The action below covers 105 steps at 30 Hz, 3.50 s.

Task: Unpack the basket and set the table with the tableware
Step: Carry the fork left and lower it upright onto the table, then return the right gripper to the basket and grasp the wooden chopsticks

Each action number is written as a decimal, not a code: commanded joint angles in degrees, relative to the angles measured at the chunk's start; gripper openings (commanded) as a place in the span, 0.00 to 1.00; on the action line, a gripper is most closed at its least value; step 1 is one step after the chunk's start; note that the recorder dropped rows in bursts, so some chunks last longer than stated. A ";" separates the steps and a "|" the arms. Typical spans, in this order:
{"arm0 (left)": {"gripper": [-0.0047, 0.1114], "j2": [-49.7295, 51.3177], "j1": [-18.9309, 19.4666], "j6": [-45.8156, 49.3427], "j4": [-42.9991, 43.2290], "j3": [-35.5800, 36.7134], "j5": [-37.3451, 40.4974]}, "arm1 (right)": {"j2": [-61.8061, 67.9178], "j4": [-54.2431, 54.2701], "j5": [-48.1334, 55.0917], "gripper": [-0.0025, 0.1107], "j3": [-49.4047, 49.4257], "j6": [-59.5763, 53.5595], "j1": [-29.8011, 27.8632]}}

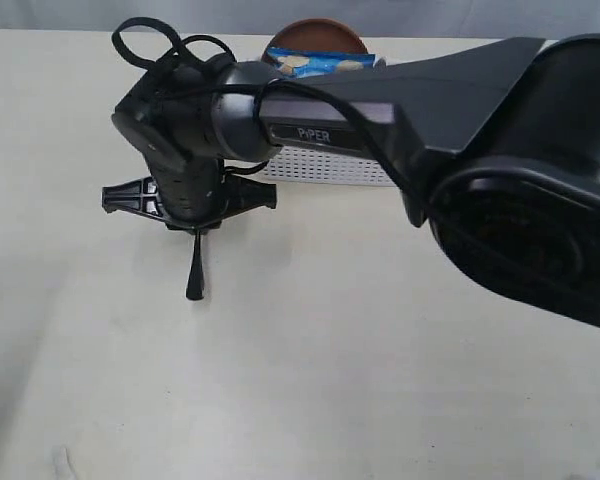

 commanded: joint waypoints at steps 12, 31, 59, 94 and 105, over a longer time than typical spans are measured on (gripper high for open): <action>0.04 -0.19 -0.33 0.04 0.00 0.18 -0.10 | 2.12 -1.92 -0.20 0.02 -0.03 1.51 -0.15; 0.04 -0.19 -0.33 0.04 0.00 0.18 -0.10 | 2.13 -0.79 -1.97 0.02 -0.03 1.90 -0.15; 0.04 -0.19 -0.33 0.04 0.00 0.18 -0.10 | 2.13 -3.26 -2.77 0.37 -0.03 3.97 -0.15; 0.04 -0.19 -0.33 0.04 0.00 0.18 -0.10 | 1.19 4.58 -2.72 0.33 -0.03 3.43 -0.15; 0.04 -0.19 -0.33 0.04 0.00 0.18 -0.10 | -17.91 -14.18 0.83 0.33 -0.15 -21.58 -1.63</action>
